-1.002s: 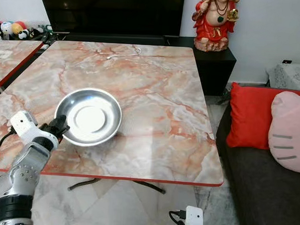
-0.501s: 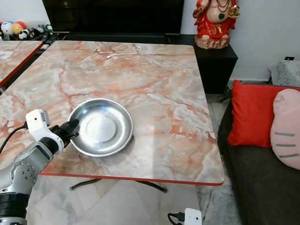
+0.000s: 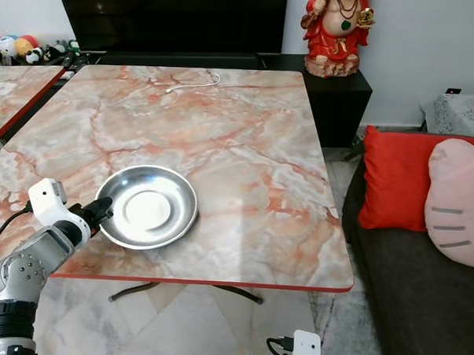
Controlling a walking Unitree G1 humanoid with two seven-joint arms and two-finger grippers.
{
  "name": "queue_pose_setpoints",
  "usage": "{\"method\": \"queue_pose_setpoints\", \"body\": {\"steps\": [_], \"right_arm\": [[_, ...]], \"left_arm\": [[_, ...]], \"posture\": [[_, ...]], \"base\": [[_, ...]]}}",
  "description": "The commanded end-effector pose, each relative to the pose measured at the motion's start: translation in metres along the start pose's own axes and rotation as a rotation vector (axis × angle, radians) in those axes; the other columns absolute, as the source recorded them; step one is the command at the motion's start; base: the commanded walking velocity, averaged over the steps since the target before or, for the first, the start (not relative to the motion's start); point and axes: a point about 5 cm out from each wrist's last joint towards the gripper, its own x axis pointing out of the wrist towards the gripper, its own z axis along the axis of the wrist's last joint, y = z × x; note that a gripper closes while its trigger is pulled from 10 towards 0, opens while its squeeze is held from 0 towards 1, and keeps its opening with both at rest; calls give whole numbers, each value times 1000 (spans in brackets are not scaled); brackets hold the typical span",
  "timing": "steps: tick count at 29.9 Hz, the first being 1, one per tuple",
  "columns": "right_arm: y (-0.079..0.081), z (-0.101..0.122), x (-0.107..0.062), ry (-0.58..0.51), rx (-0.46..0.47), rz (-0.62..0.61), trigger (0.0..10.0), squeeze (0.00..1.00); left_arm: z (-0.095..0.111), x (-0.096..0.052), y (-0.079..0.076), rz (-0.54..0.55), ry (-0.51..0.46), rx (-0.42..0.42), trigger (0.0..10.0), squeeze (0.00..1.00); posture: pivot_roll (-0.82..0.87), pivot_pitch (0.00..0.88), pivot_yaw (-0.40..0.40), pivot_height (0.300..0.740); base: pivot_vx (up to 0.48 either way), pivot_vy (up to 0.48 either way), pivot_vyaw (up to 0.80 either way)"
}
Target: Setting the table
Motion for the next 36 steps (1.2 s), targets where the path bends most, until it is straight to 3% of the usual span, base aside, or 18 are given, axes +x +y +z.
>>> {"method": "queue_pose_setpoints", "body": {"steps": [1,7,8,11,36], "right_arm": [[0,-2,0,9,10,0,10000,0],[0,0,0,7,5,0,10000,0],[0,0,0,7,5,0,10000,0],[-1,1,0,6,3,1,10000,0],[-1,1,0,8,-23,13,10000,0]], "left_arm": [[-3,-1,3,4,29,-6,10000,0],[-6,-3,4,-15,34,-5,10000,0],[-7,-3,4,-11,37,-6,10000,200],[-10,-4,4,-8,45,-8,10000,1000],[-10,-8,7,18,68,180,10000,1000]], "posture": [[108,0,37,740],[107,0,32,740],[107,0,32,740],[104,0,29,740],[113,0,14,740]], "base": [[0,0,0],[0,0,0],[0,0,0],[0,0,0],[0,0,0]]}}
